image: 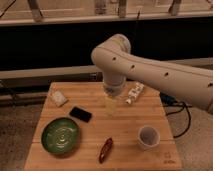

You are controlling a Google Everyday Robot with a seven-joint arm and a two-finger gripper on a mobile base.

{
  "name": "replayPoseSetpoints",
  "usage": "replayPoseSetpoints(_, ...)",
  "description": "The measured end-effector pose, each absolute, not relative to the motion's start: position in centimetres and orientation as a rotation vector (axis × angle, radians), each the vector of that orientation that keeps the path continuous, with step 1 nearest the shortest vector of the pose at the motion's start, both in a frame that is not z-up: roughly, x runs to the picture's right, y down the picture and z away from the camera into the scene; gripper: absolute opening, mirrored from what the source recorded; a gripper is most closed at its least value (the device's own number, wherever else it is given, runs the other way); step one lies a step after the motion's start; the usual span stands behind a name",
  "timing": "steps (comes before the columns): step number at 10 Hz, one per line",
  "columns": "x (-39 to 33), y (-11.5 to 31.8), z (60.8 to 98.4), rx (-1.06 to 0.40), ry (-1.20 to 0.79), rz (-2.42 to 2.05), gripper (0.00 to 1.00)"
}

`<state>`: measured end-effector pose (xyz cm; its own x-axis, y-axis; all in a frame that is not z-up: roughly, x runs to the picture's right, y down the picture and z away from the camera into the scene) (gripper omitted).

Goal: Move the arm in a circular motion

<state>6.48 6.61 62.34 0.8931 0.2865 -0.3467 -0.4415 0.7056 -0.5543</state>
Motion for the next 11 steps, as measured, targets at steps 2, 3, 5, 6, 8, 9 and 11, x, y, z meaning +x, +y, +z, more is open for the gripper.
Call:
replayPoseSetpoints(2,8.5,7.3,61.7,-0.686,0.253,0.459,0.8)
replayPoseSetpoints(3,10.1,7.5,61.6,-0.687,0.266,0.497,0.8)
replayPoseSetpoints(5,13.4,7.7,62.1,-0.693,0.302,0.569,0.8)
replayPoseSetpoints(6,15.2,7.7,62.8,-0.698,0.323,0.616,0.8)
replayPoseSetpoints(8,17.1,6.5,64.4,-0.688,0.348,0.655,0.8)
replayPoseSetpoints(9,17.4,5.4,65.6,-0.681,0.353,0.658,0.8)
replayPoseSetpoints(11,16.3,4.1,68.0,-0.662,0.357,0.637,0.8)
